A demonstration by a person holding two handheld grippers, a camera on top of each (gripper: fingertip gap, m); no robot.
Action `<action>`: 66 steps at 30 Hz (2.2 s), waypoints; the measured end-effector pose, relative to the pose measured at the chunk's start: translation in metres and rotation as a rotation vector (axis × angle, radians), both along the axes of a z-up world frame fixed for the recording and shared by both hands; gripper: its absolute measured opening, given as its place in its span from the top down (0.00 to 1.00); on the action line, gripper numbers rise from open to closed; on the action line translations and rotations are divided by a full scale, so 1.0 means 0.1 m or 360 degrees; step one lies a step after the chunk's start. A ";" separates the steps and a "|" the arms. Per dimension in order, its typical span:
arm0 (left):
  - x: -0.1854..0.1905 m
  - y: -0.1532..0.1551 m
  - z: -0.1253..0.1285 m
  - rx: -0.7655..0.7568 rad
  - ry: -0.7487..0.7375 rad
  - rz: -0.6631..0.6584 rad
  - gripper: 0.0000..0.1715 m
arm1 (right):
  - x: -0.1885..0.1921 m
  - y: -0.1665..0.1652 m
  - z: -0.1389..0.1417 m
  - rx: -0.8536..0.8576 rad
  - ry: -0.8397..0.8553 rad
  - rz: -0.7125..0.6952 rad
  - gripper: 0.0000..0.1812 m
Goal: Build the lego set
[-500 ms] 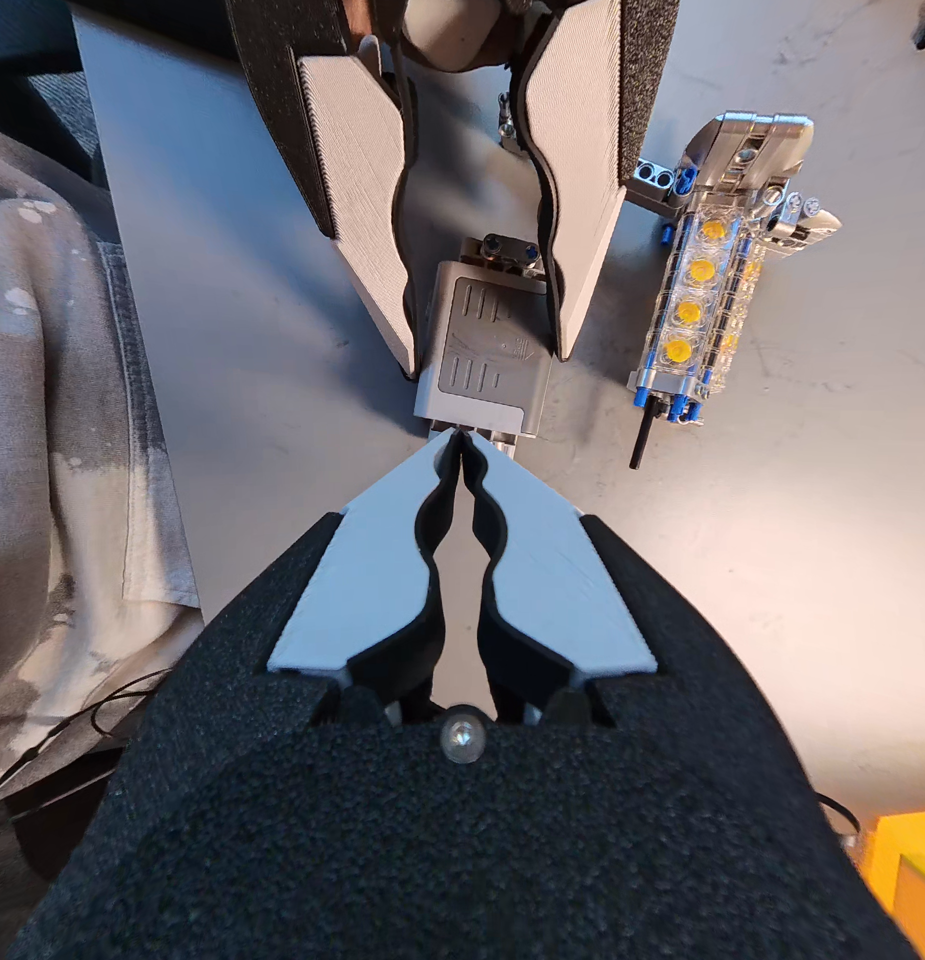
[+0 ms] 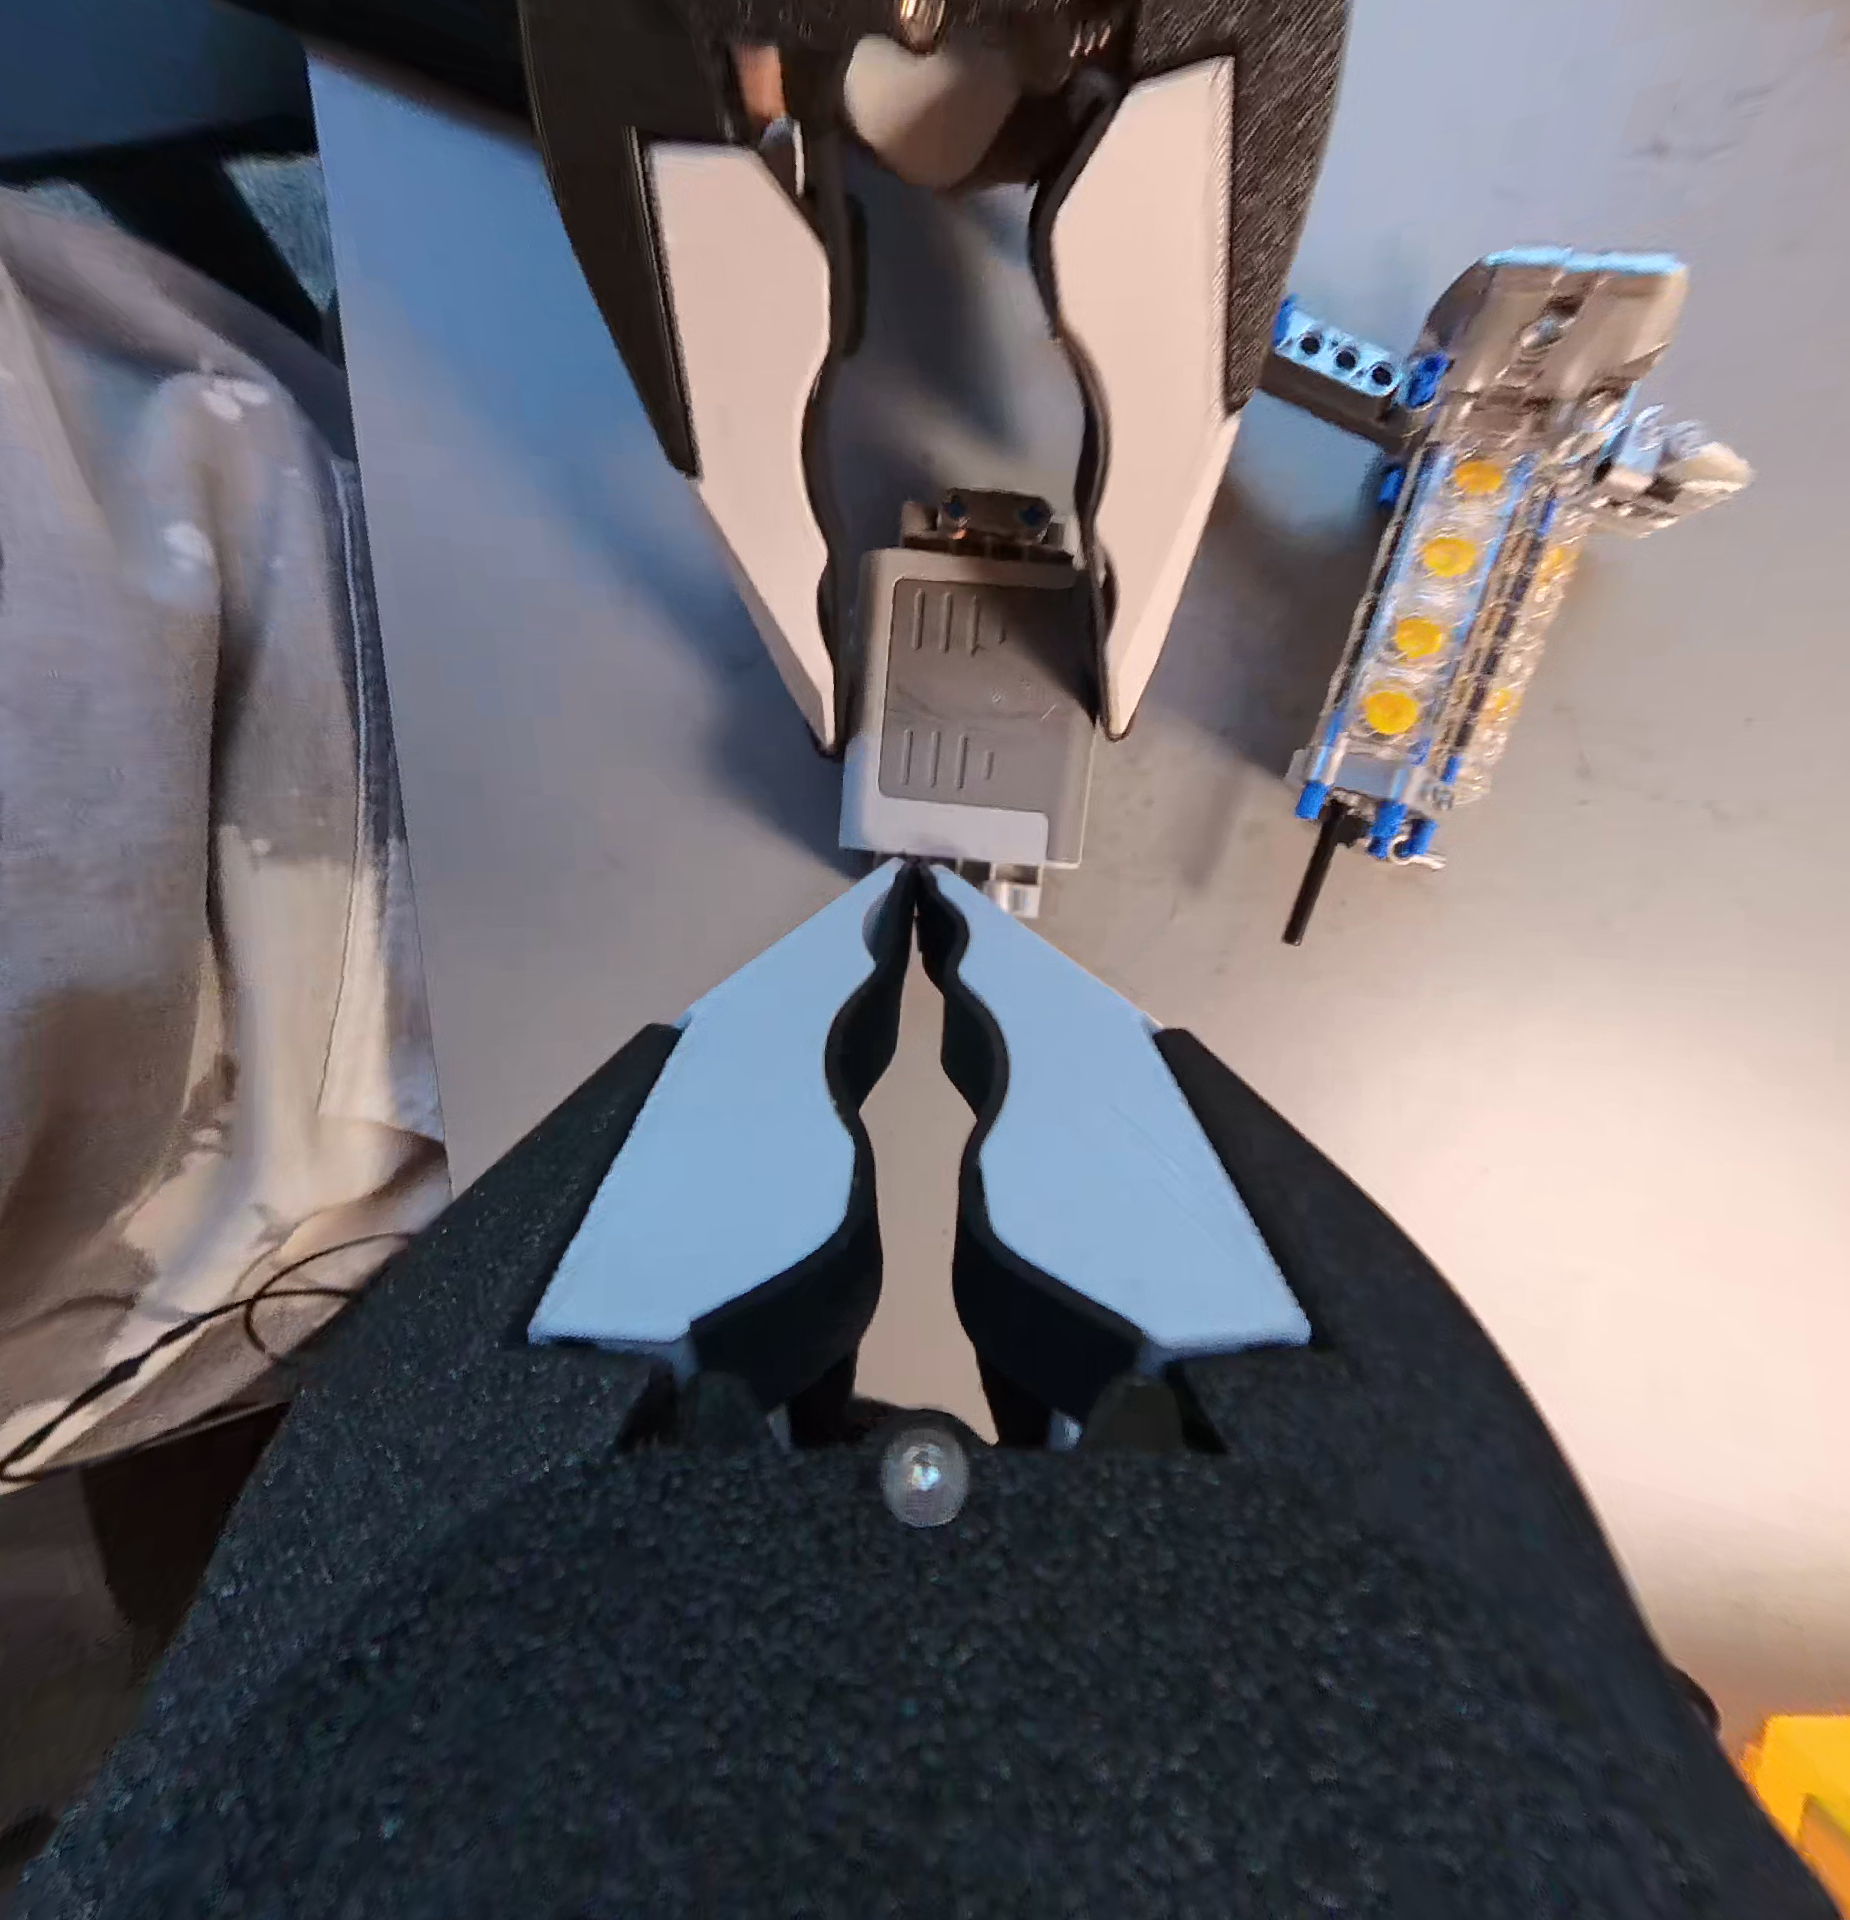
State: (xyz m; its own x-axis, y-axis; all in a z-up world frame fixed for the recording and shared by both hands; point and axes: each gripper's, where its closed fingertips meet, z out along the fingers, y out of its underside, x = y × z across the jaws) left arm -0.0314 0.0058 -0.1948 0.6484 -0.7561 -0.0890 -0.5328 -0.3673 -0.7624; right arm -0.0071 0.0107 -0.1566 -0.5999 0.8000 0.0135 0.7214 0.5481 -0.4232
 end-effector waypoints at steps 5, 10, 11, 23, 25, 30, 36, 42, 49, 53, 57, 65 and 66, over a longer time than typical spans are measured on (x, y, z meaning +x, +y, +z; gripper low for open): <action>0.00 0.00 0.00 0.0001 -0.0004 0.0010 0.67 | 0.02 0.03 -0.10 0.0135 -0.0071 0.0040 1.00; 0.00 0.00 0.00 -0.0006 -0.0007 0.0018 0.67 | 0.02 0.03 -0.11 0.0190 -0.0093 0.0056 1.00; 0.00 0.00 0.00 -0.0010 -0.0007 0.0021 0.67 | 0.02 0.03 -0.12 0.0190 -0.0091 0.0048 1.00; 0.03 -0.04 -0.01 -0.0053 0.0004 0.0037 0.66 | -0.07 0.01 -0.21 0.0138 0.0000 -0.0004 1.00; 0.03 -0.05 -0.01 -0.0062 -0.0025 0.0030 0.66 | -0.10 -0.03 -0.04 -0.0012 0.0050 -0.0017 1.00; 0.05 -0.10 0.04 -0.0123 -0.0159 -0.0026 0.63 | 0.11 0.00 -0.04 0.0093 -0.0080 0.0169 0.91; -0.08 -0.14 0.00 -0.0190 -0.0151 -0.0013 0.62 | 0.08 0.02 -0.18 0.0232 -0.0086 0.0241 0.98; -0.06 -0.15 -0.04 -0.0241 -0.0134 0.0002 0.65 | 0.07 0.00 -0.16 0.0187 -0.0153 0.0120 1.00; -0.06 -0.15 -0.04 -0.0242 -0.0114 0.0029 0.65 | 0.09 0.01 -0.17 0.0251 -0.0150 0.0173 0.93; -0.06 -0.15 -0.04 -0.0246 -0.0116 0.0034 0.65 | 0.10 0.04 -0.26 0.0300 -0.0178 0.0169 0.97; -0.07 -0.15 -0.05 -0.0268 -0.0112 0.0071 0.65 | 0.09 0.04 -0.28 0.0215 -0.0184 0.0010 0.97; -0.07 -0.15 -0.05 -0.0296 -0.0099 0.0127 0.65 | 0.09 0.05 -0.28 0.0160 -0.0142 -0.0206 0.97; -0.07 -0.15 -0.05 -0.0299 -0.0096 0.0135 0.65 | 0.09 0.05 -0.28 0.0159 -0.0139 -0.0221 0.97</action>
